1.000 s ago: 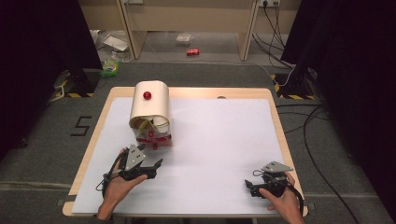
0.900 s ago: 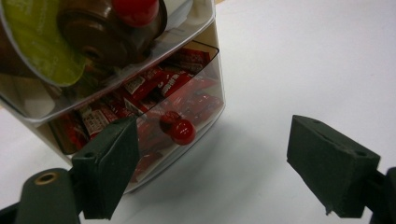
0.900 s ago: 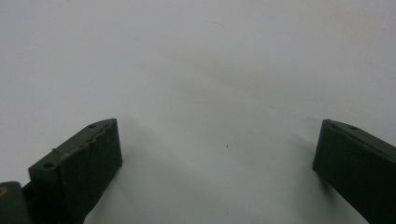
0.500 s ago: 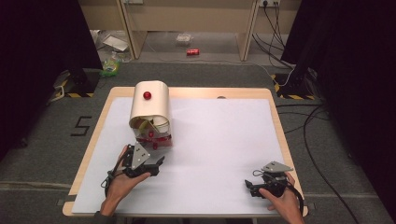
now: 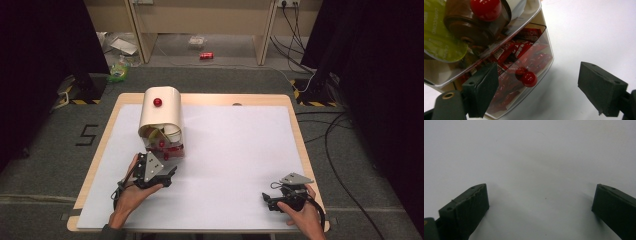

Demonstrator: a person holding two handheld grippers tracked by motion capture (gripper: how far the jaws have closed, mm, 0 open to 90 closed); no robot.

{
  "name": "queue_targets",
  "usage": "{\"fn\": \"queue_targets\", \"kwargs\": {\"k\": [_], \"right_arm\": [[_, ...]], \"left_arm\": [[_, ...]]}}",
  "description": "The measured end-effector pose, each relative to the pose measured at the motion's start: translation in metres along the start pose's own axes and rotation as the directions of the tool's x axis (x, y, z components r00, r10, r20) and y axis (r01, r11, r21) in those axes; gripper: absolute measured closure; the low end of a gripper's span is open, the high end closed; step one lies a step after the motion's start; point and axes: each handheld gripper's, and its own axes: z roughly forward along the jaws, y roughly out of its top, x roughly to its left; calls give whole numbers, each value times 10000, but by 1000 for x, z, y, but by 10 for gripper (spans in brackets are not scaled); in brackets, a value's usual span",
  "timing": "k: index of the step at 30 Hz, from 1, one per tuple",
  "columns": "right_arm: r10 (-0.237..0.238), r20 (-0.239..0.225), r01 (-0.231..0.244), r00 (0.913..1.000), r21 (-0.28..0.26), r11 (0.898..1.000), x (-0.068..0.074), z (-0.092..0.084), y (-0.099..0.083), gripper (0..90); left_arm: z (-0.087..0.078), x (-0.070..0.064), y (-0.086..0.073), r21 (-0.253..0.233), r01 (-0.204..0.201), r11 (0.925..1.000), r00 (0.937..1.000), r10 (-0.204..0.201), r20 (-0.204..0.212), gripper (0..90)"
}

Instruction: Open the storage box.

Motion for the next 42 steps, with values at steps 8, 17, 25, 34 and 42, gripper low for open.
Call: {"fn": "queue_targets", "kwargs": {"k": [8,17,25,34,42], "right_arm": [[1,4,-1,10000,1,10000,0,0,0,10],[-3,4,3,10000,1,10000,0,0,0,10],[-24,5,24,10000,-3,10000,0,0,0,10],[-4,1,4,10000,2,10000,0,0,0,9],[-16,-4,16,10000,2,10000,0,0,0,9]], "left_arm": [[2,-5,6,233,-885,9958,9960,888,-100,165],[4,-7,7,346,-1330,9905,9911,1332,-37,155],[2,-3,2,-18,-2106,9776,9774,2106,200,184],[8,-8,3,197,-2752,9612,9614,2750,124,147],[10,-10,3,280,-2667,9634,9638,2667,47,149]]}}
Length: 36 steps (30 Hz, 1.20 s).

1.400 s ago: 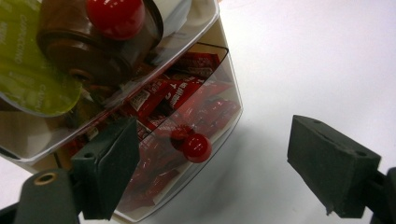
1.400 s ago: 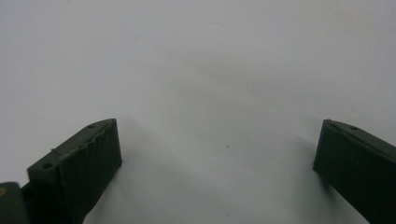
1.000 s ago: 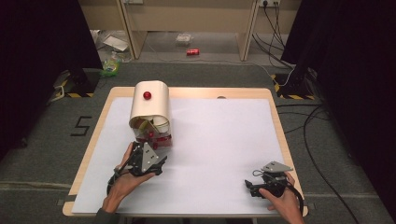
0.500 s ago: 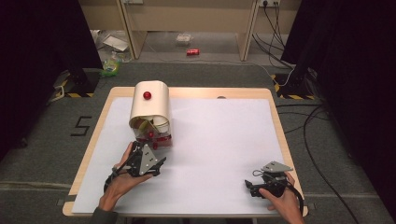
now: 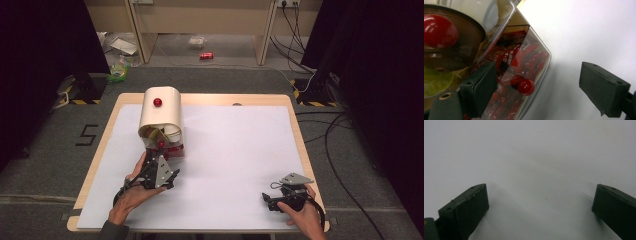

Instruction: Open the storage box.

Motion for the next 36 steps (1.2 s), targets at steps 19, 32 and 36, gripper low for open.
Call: {"fn": "queue_targets", "kwargs": {"k": [19,32,36], "right_arm": [[-11,8,11,10000,-6,10000,0,0,0,9],[-10,5,10,10000,-2,10000,0,0,0,9],[-13,10,13,10000,-11,10000,0,0,0,9]], "left_arm": [[-17,5,0,-368,1617,9862,9837,-1581,852,195],[-25,2,1,-439,2696,9620,9591,-2642,1015,208],[-28,0,1,-462,2993,9530,9498,-2930,1095,212]]}}
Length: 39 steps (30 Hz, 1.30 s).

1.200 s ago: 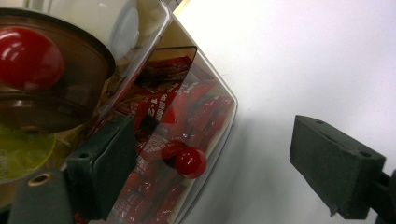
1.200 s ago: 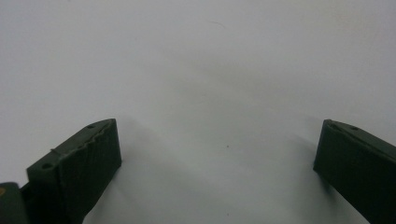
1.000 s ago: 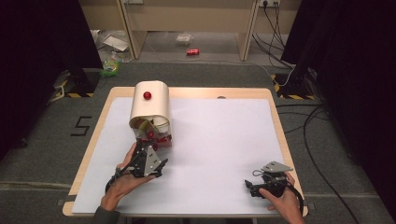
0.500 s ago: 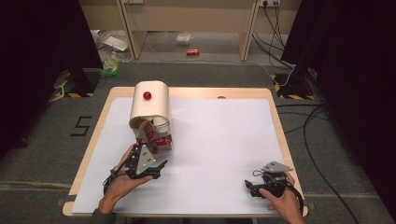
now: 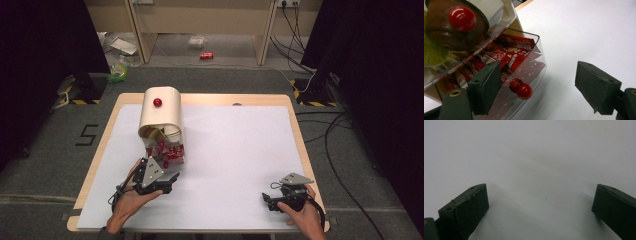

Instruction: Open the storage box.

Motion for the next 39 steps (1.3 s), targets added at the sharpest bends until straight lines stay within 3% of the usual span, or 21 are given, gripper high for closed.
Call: {"fn": "queue_targets", "kwargs": {"k": [18,25,39], "right_arm": [[-15,4,15,10000,-6,10000,0,0,0,9],[2,1,-2,10000,-2,10000,0,0,0,9],[-2,0,2,10000,-4,10000,0,0,0,9]], "left_arm": [[-15,-10,-7,65,568,9984,9970,-571,516,222],[-19,-17,-13,163,346,9993,9979,-354,543,228],[-26,-25,-17,490,710,9963,9930,-752,911,234]]}}
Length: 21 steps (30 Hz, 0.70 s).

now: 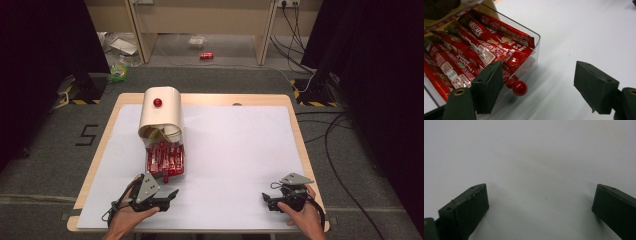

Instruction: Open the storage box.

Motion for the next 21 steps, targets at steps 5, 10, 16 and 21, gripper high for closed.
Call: {"fn": "queue_targets", "kwargs": {"k": [5,10,16,21], "right_arm": [[1,-1,-1,10000,0,10000,0,0,0,9],[4,-1,-4,10000,2,10000,0,0,0,9],[7,-4,-7,10000,2,10000,0,0,0,9],[-2,-2,2,10000,1,10000,0,0,0,9]], "left_arm": [[2,-4,-6,333,-104,9994,9999,107,-74,240],[0,-5,-6,267,52,9996,10000,-50,-55,245],[-6,-8,-5,168,147,9997,9999,-147,-17,250],[-7,-8,-4,216,139,9997,9999,-138,-43,268]]}}
